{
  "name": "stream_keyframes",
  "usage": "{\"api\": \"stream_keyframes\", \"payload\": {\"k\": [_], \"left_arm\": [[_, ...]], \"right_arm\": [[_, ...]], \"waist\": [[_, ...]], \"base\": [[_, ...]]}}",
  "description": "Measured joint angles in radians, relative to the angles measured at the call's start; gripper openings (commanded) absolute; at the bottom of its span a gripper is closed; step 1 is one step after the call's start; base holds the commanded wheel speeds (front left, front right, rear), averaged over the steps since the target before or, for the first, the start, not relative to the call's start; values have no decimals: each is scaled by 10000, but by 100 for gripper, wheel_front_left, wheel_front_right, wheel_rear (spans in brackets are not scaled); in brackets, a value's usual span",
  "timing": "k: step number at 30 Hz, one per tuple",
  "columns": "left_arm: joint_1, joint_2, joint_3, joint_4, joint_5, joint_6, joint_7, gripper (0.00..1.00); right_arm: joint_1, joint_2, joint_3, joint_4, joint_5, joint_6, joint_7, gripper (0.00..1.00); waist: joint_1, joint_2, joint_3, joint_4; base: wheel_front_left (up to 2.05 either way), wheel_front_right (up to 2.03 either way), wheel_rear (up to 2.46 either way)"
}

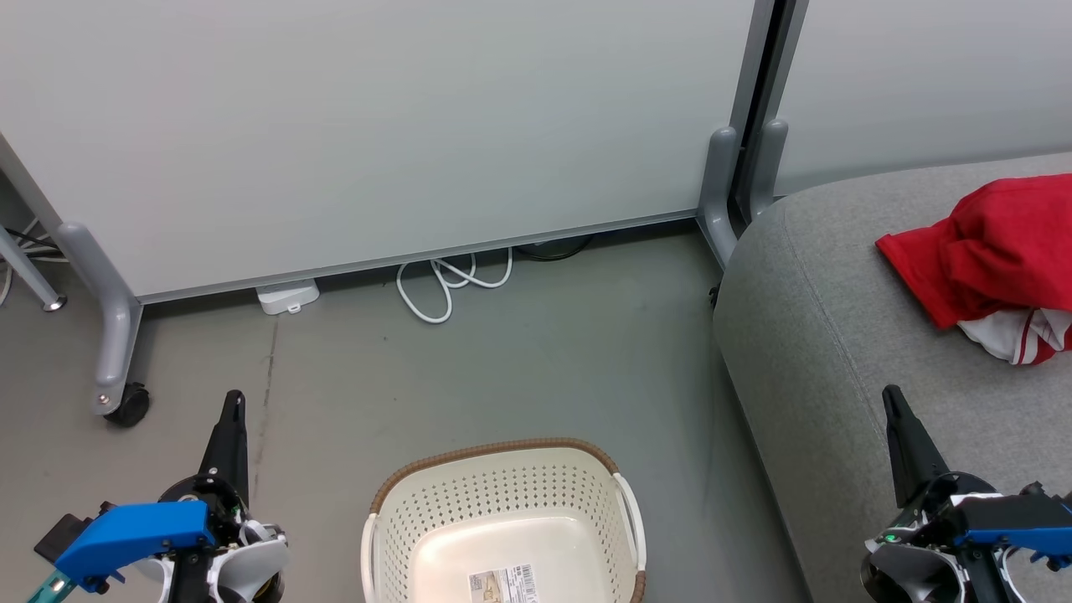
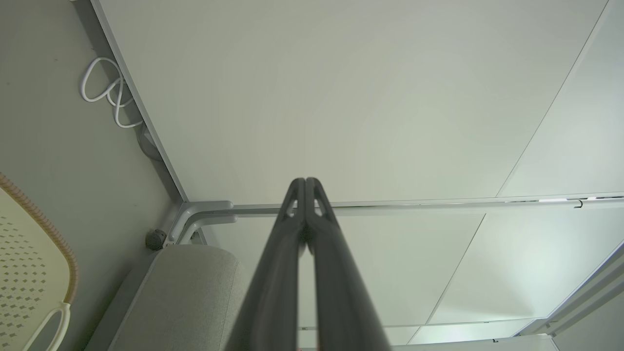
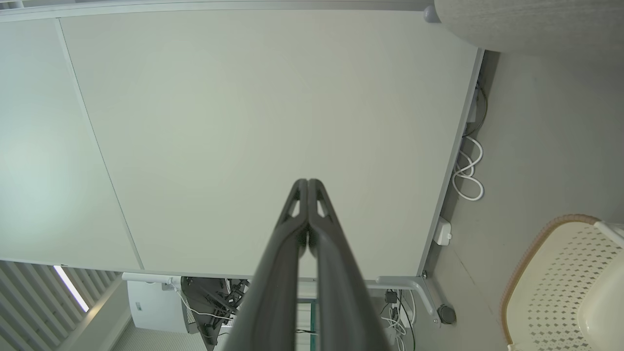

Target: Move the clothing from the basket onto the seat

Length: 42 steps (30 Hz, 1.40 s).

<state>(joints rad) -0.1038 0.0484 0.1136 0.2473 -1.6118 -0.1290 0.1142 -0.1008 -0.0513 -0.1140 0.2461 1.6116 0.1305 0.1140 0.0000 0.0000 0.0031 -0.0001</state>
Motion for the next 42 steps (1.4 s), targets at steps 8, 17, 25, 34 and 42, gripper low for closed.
{"api": "stream_keyframes", "payload": {"k": [8, 17, 25, 34, 42], "left_arm": [[0, 0, 0, 0, 0, 2, 0, 0], [0, 0, 0, -2, 0, 0, 0, 0], [0, 0, 0, -2, 0, 0, 0, 0], [0, 0, 0, -2, 0, 0, 0, 0], [0, 0, 0, -2, 0, 0, 0, 0]], "right_arm": [[0, 0, 0, 0, 0, 0, 0, 0], [0, 0, 0, 0, 0, 0, 0, 0], [0, 0, 0, -2, 0, 0, 0, 0], [-1, 0, 0, -2, 0, 0, 0, 0], [-1, 0, 0, -2, 0, 0, 0, 0]], "waist": [[0, 0, 0, 0], [0, 0, 0, 0], [0, 0, 0, 0], [0, 0, 0, 0], [0, 0, 0, 0]], "base": [[0, 0, 0], [0, 0, 0], [0, 0, 0], [0, 0, 0], [0, 0, 0]]}}
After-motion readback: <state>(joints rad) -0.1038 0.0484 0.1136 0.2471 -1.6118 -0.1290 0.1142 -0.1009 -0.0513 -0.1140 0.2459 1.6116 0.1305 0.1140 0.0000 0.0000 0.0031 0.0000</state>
